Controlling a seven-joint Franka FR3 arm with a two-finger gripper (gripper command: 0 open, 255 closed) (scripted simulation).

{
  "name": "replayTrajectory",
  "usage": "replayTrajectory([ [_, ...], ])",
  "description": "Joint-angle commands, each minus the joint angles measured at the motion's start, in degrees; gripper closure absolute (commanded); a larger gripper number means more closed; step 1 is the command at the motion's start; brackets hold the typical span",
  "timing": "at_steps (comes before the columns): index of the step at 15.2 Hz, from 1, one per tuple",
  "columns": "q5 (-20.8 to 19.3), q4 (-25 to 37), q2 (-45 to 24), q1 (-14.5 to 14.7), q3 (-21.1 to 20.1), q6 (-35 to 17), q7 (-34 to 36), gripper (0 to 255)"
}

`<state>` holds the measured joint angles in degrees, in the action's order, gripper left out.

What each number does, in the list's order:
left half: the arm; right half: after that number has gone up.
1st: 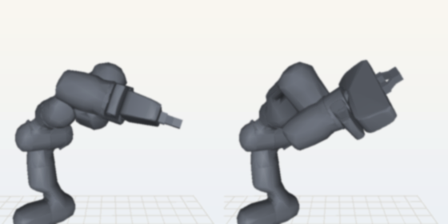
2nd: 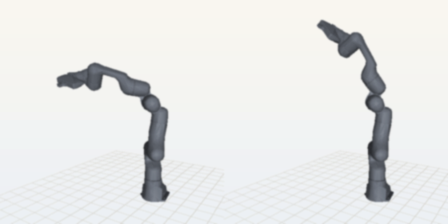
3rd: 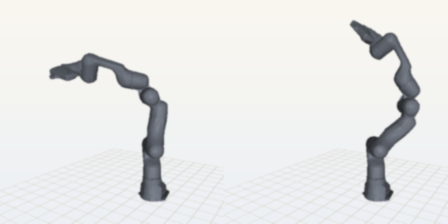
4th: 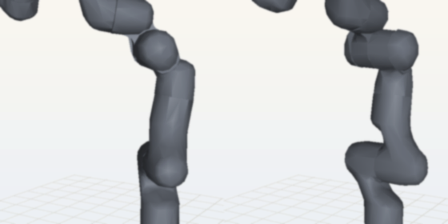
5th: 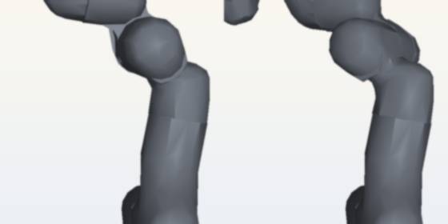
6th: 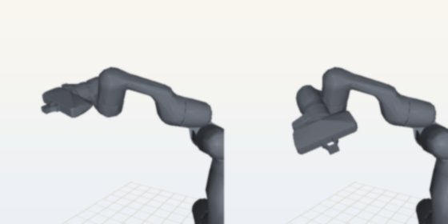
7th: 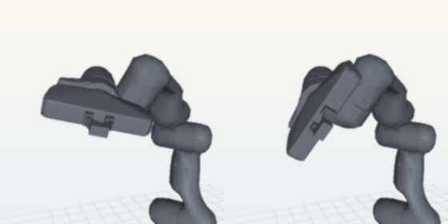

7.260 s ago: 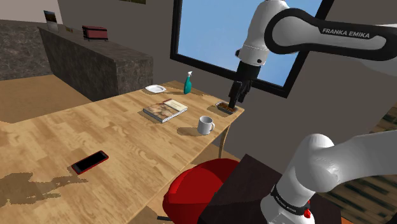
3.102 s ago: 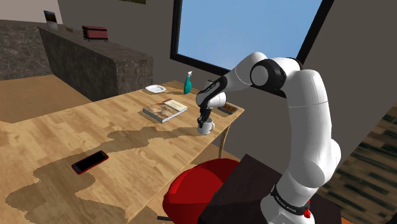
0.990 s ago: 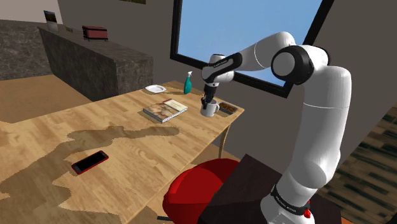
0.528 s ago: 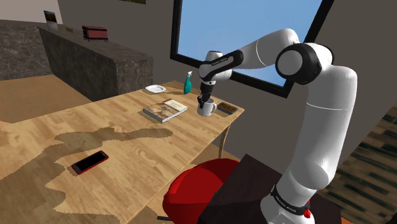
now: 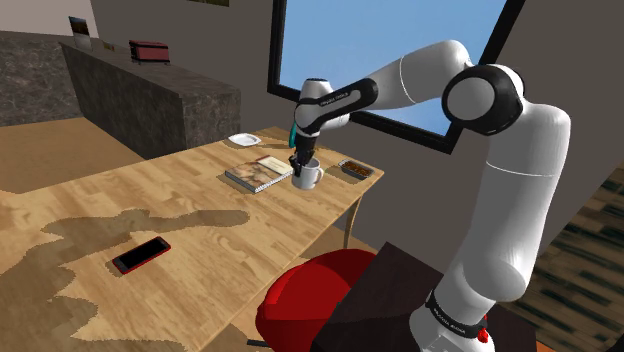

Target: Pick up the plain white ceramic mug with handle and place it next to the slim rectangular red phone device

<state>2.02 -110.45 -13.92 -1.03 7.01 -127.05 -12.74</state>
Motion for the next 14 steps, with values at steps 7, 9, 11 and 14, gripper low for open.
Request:
replayTrajectory([
  [7,-1.54,1.52,-1.08,6.49,-3.42,0.37,10.79,255],
  [9,-1.91,2.61,-1.81,8.12,-4.24,0.75,13.43,255],
  [11,-2.27,3.98,-2.72,9.75,-5.03,1.22,16.03,255],
  [14,-2.84,6.56,-4.45,12.15,-6.18,2.13,19.84,255],
])
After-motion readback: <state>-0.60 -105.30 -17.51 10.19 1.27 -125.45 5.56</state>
